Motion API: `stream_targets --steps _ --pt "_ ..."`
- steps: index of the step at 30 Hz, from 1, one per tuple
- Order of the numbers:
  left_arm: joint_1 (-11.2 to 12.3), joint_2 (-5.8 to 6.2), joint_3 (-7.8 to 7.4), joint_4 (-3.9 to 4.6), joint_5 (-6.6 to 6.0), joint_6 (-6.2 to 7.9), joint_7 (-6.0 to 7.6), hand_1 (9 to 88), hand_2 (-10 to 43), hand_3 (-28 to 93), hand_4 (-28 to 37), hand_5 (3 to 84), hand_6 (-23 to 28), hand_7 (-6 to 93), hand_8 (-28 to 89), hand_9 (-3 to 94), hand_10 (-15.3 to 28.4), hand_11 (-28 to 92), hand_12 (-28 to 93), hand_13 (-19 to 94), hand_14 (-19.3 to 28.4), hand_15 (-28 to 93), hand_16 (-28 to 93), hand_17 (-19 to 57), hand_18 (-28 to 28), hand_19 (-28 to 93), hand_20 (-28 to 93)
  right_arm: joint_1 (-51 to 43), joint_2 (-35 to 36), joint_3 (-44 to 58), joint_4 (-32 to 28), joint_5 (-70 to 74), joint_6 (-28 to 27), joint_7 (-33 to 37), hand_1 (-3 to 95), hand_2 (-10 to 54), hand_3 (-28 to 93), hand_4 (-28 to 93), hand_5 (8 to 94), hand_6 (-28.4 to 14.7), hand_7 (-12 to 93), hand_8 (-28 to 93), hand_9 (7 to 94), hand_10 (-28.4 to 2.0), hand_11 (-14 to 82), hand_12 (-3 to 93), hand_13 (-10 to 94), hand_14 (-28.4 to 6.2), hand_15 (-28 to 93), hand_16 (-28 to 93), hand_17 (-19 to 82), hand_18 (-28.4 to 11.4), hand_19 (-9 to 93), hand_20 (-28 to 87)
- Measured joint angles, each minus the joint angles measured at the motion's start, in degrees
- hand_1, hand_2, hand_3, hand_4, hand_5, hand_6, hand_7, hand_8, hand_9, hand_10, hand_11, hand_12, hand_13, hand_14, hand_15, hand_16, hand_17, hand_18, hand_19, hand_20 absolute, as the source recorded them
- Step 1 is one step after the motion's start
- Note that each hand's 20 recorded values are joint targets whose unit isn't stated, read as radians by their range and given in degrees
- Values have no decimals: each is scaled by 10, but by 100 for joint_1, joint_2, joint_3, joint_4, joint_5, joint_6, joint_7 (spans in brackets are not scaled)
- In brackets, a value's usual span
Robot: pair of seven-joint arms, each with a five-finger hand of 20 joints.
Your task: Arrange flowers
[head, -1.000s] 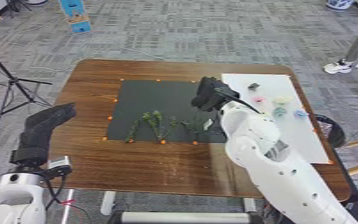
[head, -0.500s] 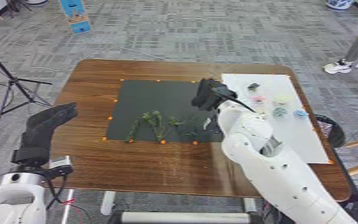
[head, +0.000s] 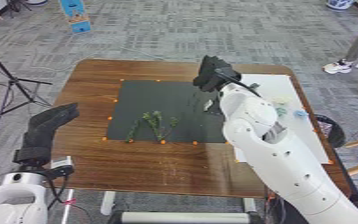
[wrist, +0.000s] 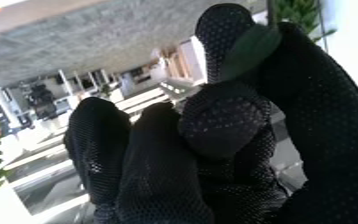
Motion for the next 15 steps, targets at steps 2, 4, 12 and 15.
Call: stream_targets --steps 2,4,12,15 --pt "-18 2 22 5 0 -2 -8 232 -21 722 -251 495 40 134 -76 492 123 184 119 379 146 125 16 47 106 51 153 1 -5 -2 8 -43 145 -18 470 -95 664 12 905 -10 300 262 937 -81 574 235 936 -56 715 423 604 -244 932 686" --pt "-46 3 46 14 2 -8 -19 232 -21 721 -251 495 39 135 -76 492 124 184 119 379 146 125 16 47 106 51 153 1 -4 -23 31 -138 359 -56 470 -95 665 6 905 -11 300 260 937 -82 568 237 934 -56 712 427 599 -243 932 682" --pt "-92 4 68 27 3 -28 -22 232 -23 722 -250 495 39 136 -76 492 124 184 119 380 145 124 16 47 106 51 153 -175 201 -319 -28 -791 1239 -300 472 -95 669 -23 902 -12 293 255 937 -82 549 245 930 -54 702 432 587 -240 932 665" --pt "-89 -1 63 31 3 -30 -16 232 -24 723 -249 495 39 136 -77 492 124 184 120 380 145 125 16 48 106 51 152 -373 332 -462 -41 -1051 1540 -442 470 -95 672 -27 902 -12 292 254 937 -82 546 247 929 -54 700 433 586 -240 932 662"
